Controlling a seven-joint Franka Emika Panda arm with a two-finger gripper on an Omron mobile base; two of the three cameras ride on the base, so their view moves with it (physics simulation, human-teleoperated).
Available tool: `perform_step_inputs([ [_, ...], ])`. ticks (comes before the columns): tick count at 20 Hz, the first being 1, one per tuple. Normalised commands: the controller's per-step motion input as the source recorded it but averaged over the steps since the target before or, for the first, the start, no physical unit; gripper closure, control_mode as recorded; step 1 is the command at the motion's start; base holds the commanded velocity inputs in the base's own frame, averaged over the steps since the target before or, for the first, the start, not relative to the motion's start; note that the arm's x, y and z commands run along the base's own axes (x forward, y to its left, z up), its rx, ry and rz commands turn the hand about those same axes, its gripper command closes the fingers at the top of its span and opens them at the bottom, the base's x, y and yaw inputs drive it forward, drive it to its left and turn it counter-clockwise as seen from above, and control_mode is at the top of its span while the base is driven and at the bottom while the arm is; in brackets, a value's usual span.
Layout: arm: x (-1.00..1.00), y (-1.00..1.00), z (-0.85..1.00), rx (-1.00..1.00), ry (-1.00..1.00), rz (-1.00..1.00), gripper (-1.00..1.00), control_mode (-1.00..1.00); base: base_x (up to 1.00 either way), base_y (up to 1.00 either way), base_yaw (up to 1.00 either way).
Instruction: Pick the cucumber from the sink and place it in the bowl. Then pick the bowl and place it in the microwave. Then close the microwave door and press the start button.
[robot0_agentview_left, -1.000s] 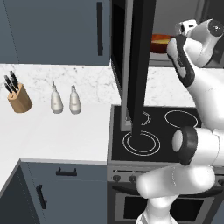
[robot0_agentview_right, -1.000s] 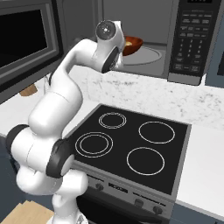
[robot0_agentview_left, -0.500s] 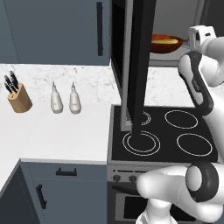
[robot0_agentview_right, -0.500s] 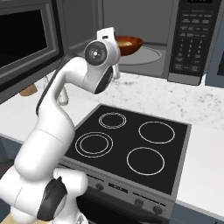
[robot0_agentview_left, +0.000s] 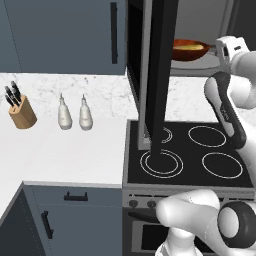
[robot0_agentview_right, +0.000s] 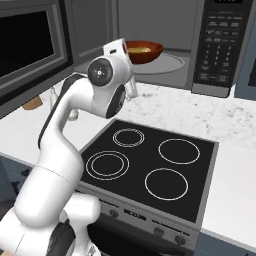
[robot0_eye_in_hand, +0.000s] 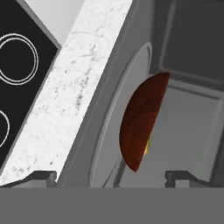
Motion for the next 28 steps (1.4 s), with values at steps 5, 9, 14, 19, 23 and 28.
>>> perform_step_inputs([
  [5, -0.06, 0.00, -0.08, -0.28, 0.02, -0.16, -1.00, -1.00, 0.00, 0.00, 0.00],
  [9, 0.00, -0.01, -0.19, -0.31, 0.02, -0.21, -1.00, -1.00, 0.00, 0.00, 0.00],
  [14, -0.24, -0.22, -0.01, -0.33, -0.03, -0.18, -1.00, -1.00, 0.00, 0.00, 0.00],
  [19, -0.39, -0.11, -0.01, -0.36, -0.08, -0.23, -1.00, -1.00, 0.00, 0.00, 0.00],
  [23, -0.28, 0.00, -0.33, -0.35, -0.05, -0.23, -1.00, -1.00, 0.00, 0.00, 0.00],
  [28, -0.43, 0.00, -0.46, -0.27, -0.07, -0.14, -1.00, -1.00, 0.00, 0.00, 0.00],
])
